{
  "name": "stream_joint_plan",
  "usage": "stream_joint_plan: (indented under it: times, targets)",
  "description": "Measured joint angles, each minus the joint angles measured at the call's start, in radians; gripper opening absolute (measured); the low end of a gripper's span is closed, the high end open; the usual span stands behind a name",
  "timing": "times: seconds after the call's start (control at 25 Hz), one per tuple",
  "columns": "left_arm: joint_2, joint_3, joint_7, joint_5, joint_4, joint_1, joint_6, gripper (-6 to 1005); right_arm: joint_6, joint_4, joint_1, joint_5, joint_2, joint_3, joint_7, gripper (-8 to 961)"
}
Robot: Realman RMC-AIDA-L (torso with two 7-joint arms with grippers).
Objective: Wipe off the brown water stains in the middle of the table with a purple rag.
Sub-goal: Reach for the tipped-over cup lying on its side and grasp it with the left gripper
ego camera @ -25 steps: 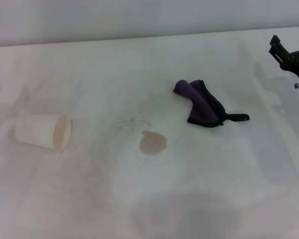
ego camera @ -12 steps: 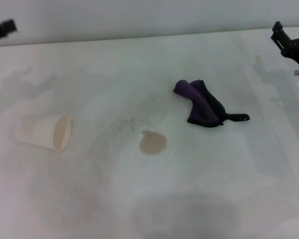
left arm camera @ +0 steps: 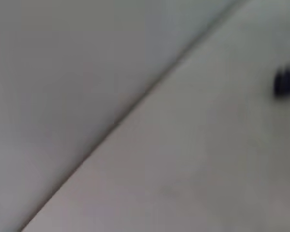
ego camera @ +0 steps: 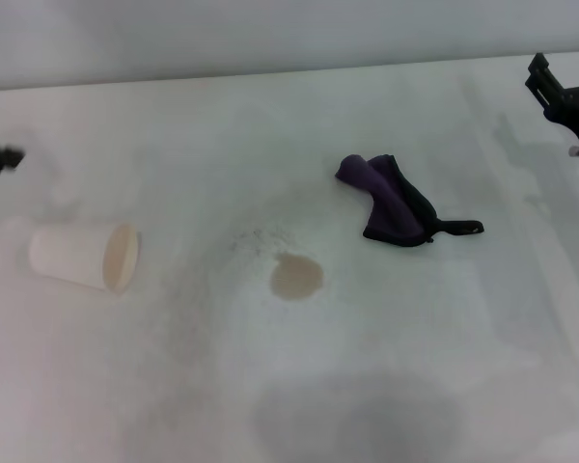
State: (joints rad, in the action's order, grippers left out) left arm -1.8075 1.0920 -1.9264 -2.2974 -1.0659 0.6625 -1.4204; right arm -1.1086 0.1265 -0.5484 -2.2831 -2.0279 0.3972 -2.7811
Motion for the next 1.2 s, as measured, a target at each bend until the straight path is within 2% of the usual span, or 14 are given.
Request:
stream_joint_plan:
  times: [0.12,0.44,0.6,0.88,1.04,1.2]
  targets:
    - [-0.027,0.079,0.049,-0.113,-0.052,0.005,-0.009,887,-0.002,0.013,0.003,0.001,0.000,0.002,0.000,865]
    - [-0.148,0.183,0.235,-0.248,-0.155,-0.023,-0.022,888,-0.002,0.024,0.022,0.002,0.000,0.001,0.000,864]
    - [-0.186,0.225,0.283,-0.300,-0.167,-0.034,-0.024,888,-0.002,0.024,0.033,0.002,0.000,0.004,0.000,864]
    - [-0.223,0.249,0.307,-0.327,-0.165,-0.056,-0.006,888,-0.002,0.026,0.037,0.005,0.000,0.010,0.000,864]
    - [-0.251,0.249,0.332,-0.336,-0.145,-0.076,0.040,887,-0.002,0.026,0.038,0.006,0.000,0.015,0.000,864]
    - [-0.261,0.250,0.353,-0.342,-0.116,-0.083,0.065,887,-0.002,0.026,0.042,0.007,0.000,0.015,0.000,864]
